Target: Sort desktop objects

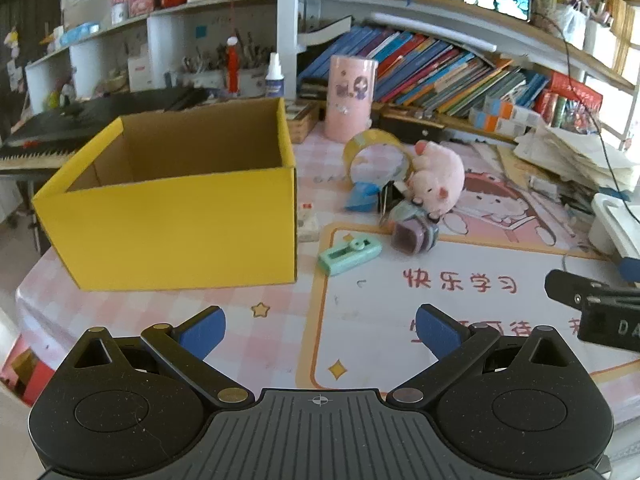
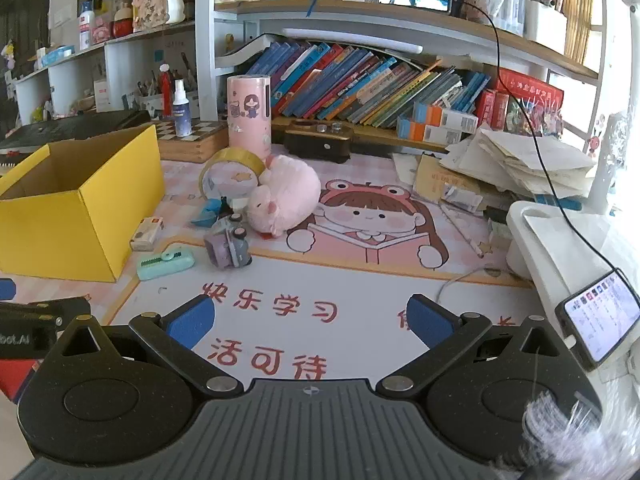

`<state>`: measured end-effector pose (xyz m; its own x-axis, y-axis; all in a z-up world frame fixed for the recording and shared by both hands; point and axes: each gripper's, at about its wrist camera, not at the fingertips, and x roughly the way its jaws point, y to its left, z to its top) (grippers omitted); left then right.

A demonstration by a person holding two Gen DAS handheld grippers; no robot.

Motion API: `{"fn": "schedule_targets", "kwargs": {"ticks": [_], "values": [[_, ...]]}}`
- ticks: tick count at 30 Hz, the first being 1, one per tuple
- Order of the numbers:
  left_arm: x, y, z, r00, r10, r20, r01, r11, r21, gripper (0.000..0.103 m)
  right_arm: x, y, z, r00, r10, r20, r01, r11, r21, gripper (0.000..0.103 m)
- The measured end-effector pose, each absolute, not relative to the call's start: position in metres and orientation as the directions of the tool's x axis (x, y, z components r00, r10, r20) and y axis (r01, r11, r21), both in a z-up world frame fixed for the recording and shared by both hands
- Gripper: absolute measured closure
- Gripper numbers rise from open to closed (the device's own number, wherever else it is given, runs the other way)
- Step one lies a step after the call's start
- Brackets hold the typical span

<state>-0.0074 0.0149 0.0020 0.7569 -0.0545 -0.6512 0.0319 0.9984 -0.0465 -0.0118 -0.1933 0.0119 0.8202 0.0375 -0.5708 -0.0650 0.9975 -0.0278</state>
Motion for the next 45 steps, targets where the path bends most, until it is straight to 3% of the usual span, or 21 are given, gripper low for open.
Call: {"fn": "schedule_targets", "kwargs": {"ticks": [18, 45], "values": [[-0.014, 0.022, 0.008, 0.801, 0.024, -0.599, -0.015, 1.0, 0.019, 0.0, -0.024, -0.177, 0.014, 0.832, 0.077, -0.55, -0.09, 0.996, 0.004, 0.0], [-0.027, 0.034, 0.007, 0.799, -0.018, -0.601, 0.021, 1.0, -0.002, 0.0, -0.04, -0.162, 0.01, 0.824, 0.087, -0.56, -0.064, 0.996, 0.062, 0.0]]}}
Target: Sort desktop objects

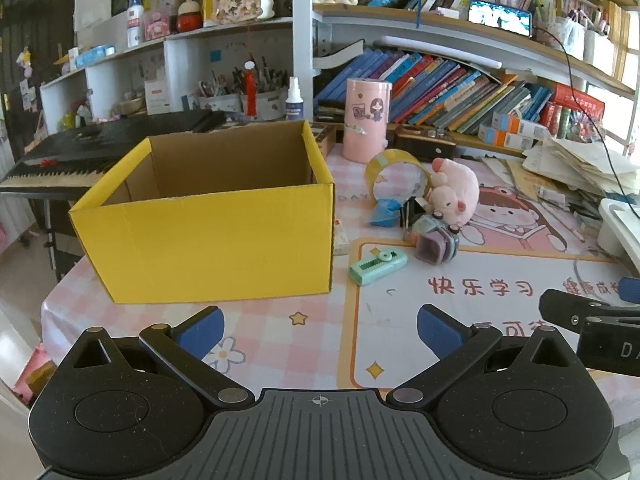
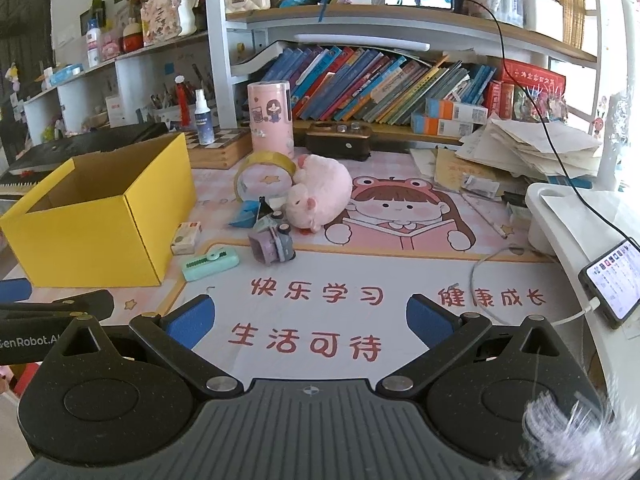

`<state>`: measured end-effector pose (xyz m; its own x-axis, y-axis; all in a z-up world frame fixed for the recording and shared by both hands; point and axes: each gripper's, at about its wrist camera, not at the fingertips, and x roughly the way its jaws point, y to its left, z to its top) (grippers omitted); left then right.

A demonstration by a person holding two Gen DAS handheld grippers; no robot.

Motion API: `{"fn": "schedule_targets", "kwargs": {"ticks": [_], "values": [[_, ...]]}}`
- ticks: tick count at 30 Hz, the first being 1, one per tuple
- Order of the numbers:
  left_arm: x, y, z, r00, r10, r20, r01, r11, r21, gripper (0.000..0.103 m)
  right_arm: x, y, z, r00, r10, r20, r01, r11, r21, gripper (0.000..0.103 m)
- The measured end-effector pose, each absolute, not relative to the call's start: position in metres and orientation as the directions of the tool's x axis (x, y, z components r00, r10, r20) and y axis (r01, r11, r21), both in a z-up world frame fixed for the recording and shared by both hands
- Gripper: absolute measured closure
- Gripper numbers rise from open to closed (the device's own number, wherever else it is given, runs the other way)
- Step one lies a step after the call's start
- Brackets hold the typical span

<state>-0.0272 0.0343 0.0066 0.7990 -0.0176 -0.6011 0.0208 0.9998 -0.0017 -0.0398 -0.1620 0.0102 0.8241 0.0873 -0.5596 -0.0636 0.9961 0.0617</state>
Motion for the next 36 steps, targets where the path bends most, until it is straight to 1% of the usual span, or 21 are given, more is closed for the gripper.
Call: {"fn": "schedule_targets", "kwargs": {"ticks": [6, 17, 26, 36], "values": [[-0.029, 0.031, 0.005, 0.796, -0.01, -0.605, 0.032, 0.999, 0.026, 0.0, -0.043, -0.16, 0.009, 0.824, 0.088, -0.56, -0.065, 0.996, 0.059, 0.001], [-0.029, 0.03, 0.001, 0.784, -0.017, -0.62, 0.044, 0.999, 0.028, 0.0, -0.043, -0.158, 0.008, 0.821, 0.092, -0.564, -0.077, 0.996, 0.051, 0.001], [-0.026, 0.029, -0.003, 0.778, 0.017, -0.627, 0.018, 0.999, 0.05, 0.0, -0.038, -0.16, 0.005, 0.81, 0.104, -0.578, -0.088, 0.995, 0.056, 0.001], [-0.017, 0.023, -0.006, 0.77, -0.021, -0.638, 0.035, 0.999, 0.01, 0.0, -0.027, -0.165, 0.006, 0.806, 0.106, -0.583, -0.096, 0.994, 0.048, 0.001]]}}
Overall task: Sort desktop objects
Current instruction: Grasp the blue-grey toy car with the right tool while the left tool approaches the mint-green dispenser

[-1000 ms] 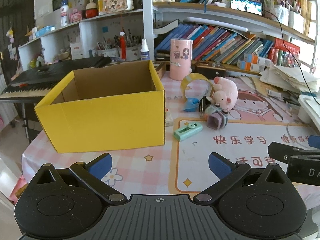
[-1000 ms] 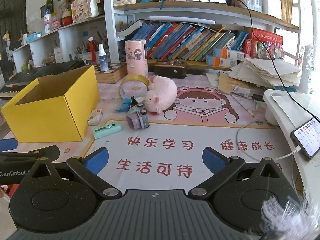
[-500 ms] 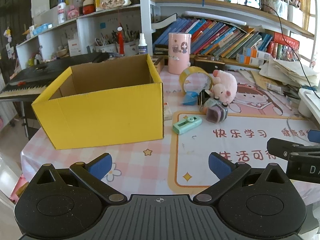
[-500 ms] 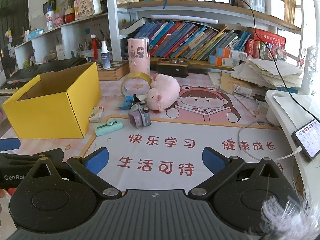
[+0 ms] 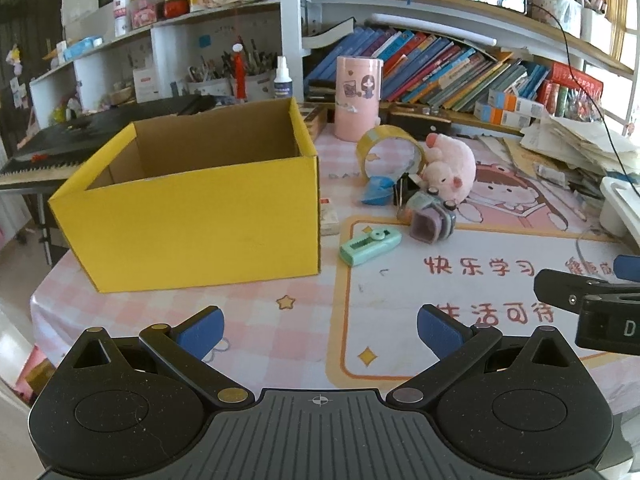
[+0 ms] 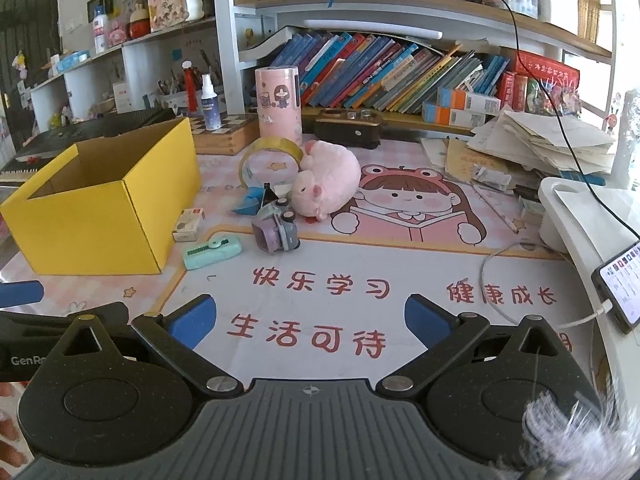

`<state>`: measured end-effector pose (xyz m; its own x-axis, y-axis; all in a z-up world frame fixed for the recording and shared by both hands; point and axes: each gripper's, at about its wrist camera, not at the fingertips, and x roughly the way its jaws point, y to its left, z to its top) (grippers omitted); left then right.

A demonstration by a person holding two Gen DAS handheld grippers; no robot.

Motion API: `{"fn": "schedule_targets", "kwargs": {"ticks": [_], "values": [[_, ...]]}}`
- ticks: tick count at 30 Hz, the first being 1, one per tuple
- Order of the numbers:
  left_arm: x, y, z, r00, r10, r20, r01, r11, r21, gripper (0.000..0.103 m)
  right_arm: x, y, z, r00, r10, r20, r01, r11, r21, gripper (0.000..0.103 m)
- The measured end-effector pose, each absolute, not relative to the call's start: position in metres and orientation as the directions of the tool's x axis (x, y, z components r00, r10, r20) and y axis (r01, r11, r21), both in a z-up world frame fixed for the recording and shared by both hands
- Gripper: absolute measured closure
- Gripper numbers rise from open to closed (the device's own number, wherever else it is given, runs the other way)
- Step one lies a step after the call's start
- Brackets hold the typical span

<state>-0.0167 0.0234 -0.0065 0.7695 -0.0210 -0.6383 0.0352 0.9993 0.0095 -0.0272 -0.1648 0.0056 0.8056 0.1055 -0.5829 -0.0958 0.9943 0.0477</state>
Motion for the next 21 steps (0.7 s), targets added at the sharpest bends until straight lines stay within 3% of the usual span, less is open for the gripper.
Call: {"fn": "schedule_targets", "kwargs": {"ticks": [16, 21], "values": [[0.009, 0.003, -0.003, 0.763, 0.055, -0.644, -0.054, 0.998, 0.02, 0.0, 0.026, -0.181, 0.007, 0.771, 0.23, -0.593, -0.231, 0.97, 0.075, 0.001], [0.018, -0.005, -0.005, 0.754, 0.079, -0.652, -0.098, 0.995, 0.006, 0.0, 0.043, -0.187, 0.007, 0.76, 0.259, -0.596, -0.272, 0.96, 0.07, 0.013]]}}
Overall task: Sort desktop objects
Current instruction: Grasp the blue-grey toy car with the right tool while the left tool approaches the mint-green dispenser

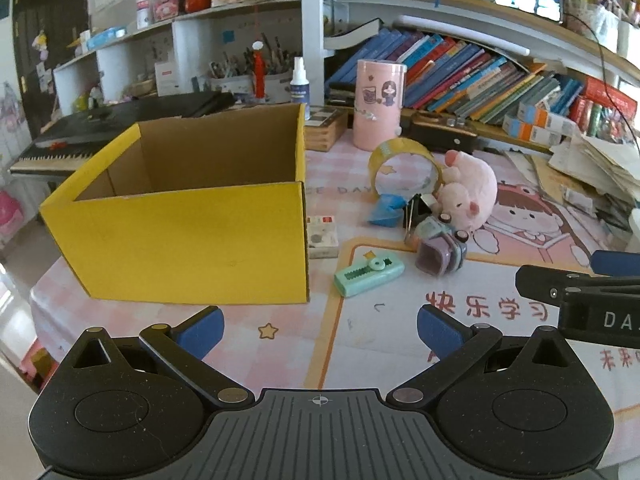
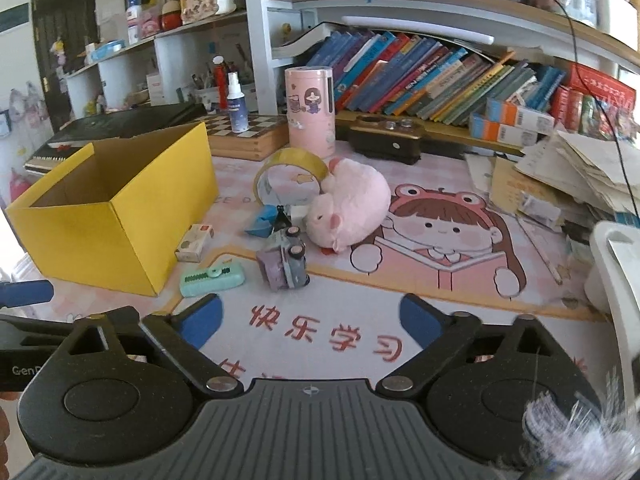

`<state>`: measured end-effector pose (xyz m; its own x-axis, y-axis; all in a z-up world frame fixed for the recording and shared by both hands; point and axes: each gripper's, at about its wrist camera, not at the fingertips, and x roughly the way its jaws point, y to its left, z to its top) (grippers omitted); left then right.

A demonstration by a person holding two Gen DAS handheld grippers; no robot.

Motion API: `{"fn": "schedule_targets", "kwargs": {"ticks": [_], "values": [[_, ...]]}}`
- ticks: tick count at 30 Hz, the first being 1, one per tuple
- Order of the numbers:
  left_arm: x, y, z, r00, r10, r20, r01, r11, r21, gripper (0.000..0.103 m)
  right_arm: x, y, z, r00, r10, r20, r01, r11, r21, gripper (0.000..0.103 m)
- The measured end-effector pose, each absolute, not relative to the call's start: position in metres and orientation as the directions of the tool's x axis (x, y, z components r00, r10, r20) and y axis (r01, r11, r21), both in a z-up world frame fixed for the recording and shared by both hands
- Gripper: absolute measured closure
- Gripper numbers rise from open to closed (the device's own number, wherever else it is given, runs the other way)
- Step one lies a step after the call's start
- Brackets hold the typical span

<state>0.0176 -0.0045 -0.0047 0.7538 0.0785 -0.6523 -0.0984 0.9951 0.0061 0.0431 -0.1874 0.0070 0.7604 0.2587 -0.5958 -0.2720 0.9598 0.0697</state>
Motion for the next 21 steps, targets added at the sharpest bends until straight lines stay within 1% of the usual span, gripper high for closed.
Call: {"fn": "schedule_targets", "kwargs": {"ticks": [6, 13, 15, 21], "values": [[0.03, -0.016, -0.01, 0.729, 0.114, -0.675, -0.154, 0.988, 0.001, 0.0, 0.063, -0.197, 0.004, 0.729, 0.311, -0.61, -0.334, 0.939, 0.08, 0.015], [0.041, -0.029, -0.014, 0.713, 0.115, -0.692, -0.168, 0.986, -0.009, 0.0, 0.088, -0.206, -0.001, 0.696, 0.336, -0.634, -0.359, 0.928, 0.097, 0.016], [0.043, -0.035, -0.014, 0.715, 0.123, -0.688, -0.159, 0.987, 0.012, 0.0, 0.097, -0.206, -0.003, 0.689, 0.344, -0.638, -0.373, 0.923, 0.096, 0.023], [0.048, -0.045, -0.013, 0.718, 0.13, -0.684, -0.134, 0.99, 0.047, 0.0, 0.124, -0.188, -0.011, 0.646, 0.4, -0.65, -0.452, 0.887, 0.097, 0.032]]}}
